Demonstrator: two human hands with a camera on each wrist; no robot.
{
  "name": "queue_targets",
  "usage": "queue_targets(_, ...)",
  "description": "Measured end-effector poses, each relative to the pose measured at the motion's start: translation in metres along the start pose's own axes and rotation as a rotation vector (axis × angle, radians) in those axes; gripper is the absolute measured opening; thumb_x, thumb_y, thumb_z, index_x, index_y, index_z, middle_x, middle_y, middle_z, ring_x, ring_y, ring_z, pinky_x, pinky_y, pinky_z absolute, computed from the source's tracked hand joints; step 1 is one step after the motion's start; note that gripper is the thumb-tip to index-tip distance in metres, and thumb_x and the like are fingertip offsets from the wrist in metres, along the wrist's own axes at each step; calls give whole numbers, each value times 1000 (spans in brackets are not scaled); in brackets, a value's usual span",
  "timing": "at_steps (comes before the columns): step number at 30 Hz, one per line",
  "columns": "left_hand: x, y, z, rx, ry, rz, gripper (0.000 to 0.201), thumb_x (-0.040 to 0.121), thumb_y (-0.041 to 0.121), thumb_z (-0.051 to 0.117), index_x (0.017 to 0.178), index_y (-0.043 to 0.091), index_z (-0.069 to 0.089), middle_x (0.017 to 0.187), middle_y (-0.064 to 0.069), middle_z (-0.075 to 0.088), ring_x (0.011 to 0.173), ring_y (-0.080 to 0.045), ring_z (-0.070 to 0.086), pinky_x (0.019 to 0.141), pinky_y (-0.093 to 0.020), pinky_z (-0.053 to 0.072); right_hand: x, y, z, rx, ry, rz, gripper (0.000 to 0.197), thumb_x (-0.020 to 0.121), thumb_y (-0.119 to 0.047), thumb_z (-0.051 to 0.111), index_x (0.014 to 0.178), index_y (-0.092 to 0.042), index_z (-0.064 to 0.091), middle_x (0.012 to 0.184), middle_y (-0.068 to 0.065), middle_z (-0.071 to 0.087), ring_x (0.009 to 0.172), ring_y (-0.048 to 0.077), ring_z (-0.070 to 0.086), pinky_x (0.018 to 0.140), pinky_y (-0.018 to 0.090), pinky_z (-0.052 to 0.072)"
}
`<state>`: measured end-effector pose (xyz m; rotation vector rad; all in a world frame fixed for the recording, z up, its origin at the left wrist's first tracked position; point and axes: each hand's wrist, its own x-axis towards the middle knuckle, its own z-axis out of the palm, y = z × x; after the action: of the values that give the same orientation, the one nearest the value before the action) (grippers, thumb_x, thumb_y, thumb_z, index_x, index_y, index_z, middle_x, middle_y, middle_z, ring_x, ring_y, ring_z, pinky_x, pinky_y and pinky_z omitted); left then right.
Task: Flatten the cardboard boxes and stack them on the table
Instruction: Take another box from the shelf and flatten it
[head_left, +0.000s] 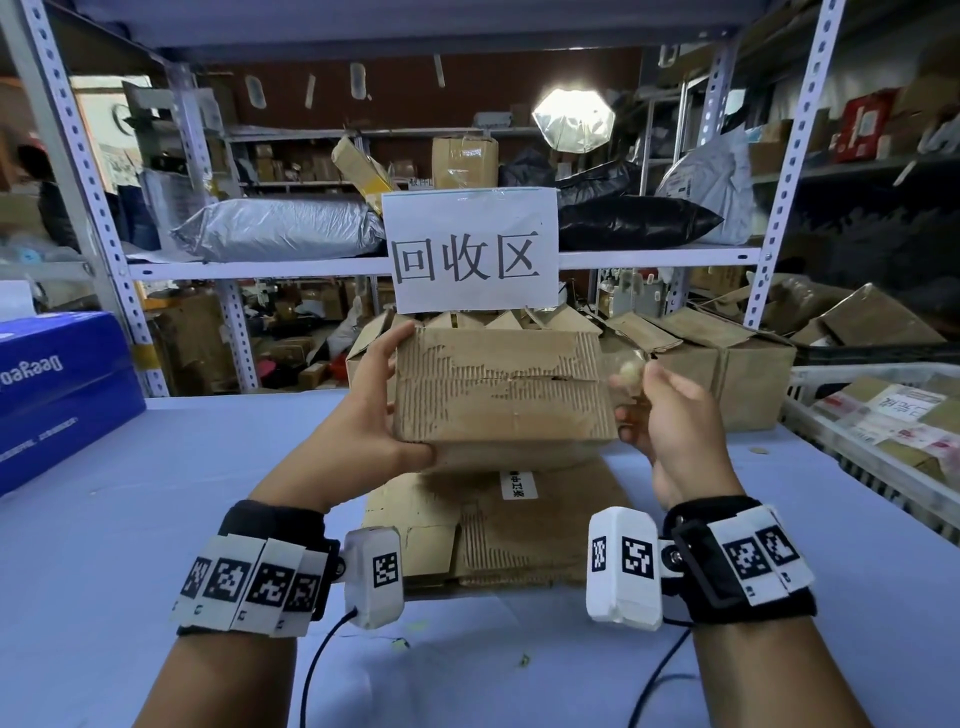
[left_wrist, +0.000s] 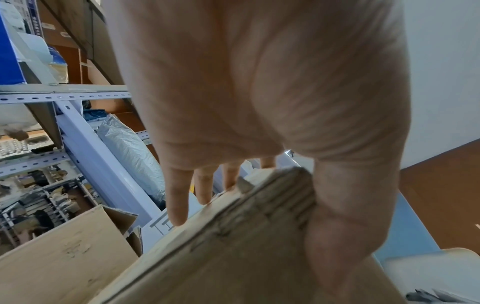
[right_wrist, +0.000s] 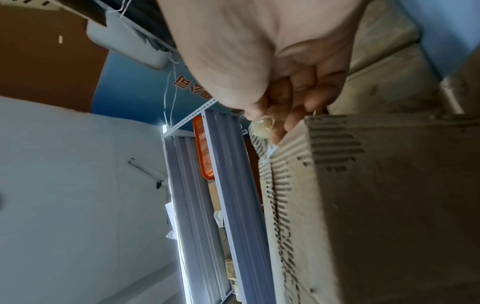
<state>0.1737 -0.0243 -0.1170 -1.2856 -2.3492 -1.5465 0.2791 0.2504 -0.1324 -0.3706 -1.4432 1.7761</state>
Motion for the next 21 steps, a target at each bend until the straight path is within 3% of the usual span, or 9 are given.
queue_targets(2, 1, 2, 0, 111, 22, 2, 116, 67, 12, 82, 151, 55, 14, 155, 12, 26, 128, -8, 53, 94, -37, 58, -2, -1, 4, 82, -18, 39, 32, 108, -32, 40, 93, -13, 61, 80, 5, 73, 49, 8, 58, 45, 23, 45)
queue_targets(4, 4, 2, 2, 335, 69, 15, 119, 68, 17, 85, 157, 43, 10, 161, 18, 6, 152, -15, 13, 121, -43, 29, -5, -5, 8, 145, -53, 53, 37, 107, -40, 37, 93, -15, 60, 75, 4, 72, 50, 10, 58, 44, 24, 47)
queue_targets(6, 7, 7, 5, 539, 125, 3, 121, 69, 22, 86, 160, 38, 9, 165, 11, -7, 153, -14, -8, 123, -46, 9, -9, -7, 12, 202, -133, 46, 41, 98, -53, 47, 87, -18, 65, 73, 2, 70, 52, 11, 58, 46, 24, 49)
queue_targets(8, 9, 14, 12, 728, 154, 13, 121, 68, 34, 85, 161, 37, 8, 167, 1, -10, 154, -22, -16, 124, -50, -1, -14, -8, 17, 181, -241, 30, 41, 76, -62, 67, 85, -22, 72, 71, -2, 66, 53, 6, 55, 49, 21, 50)
queue_targets(10, 11, 20, 20, 836, 136, 49, 121, 67, 48, 82, 160, 38, 6, 168, -5, -8, 154, -27, -18, 123, -53, -8, -15, -7, 20, 112, -307, 12, 55, 60, -55, 82, 98, -18, 70, 70, -7, 62, 54, 3, 50, 51, 18, 48)
queue_targets(12, 13, 26, 30, 882, 83, 74, 122, 62, 75, 66, 160, 41, 2, 169, -3, -6, 155, -29, -17, 122, -55, -11, -15, -6, 24, 56, -313, -15, 51, 65, -43, 81, 103, -11, 68, 69, -6, 61, 54, 2, 50, 51, 17, 48)
queue_targets(14, 16, 29, 37, 932, 70, 66, 124, 52, 93, 38, 159, 42, 1, 168, 0, -3, 156, -29, -12, 122, -60, -8, -17, -5, 25, 60, -317, -22, 37, 75, -36, 73, 101, -11, 69, 68, -7, 64, 54, 2, 53, 50, 16, 49)
queue_targets(17, 21, 25, 36, 917, 73, 58, 124, 47, 90, 34, 159, 42, 7, 167, 3, 6, 157, -25, -7, 122, -62, -5, -19, -3, 23, 141, -324, 21, 31, 80, -35, 65, 100, -12, 69, 65, -8, 64, 54, 3, 56, 50, 17, 51)
queue_targets(21, 28, 18, 29, 849, 48, 57, 118, 52, 70, 58, 157, 46, 10, 166, 8, 11, 157, -20, -6, 123, -59, -8, -18, -1, 21, 291, -304, 175, 29, 100, -30, 51, 105, -5, 64, 68, -1, 69, 54, 9, 62, 50, 22, 53)
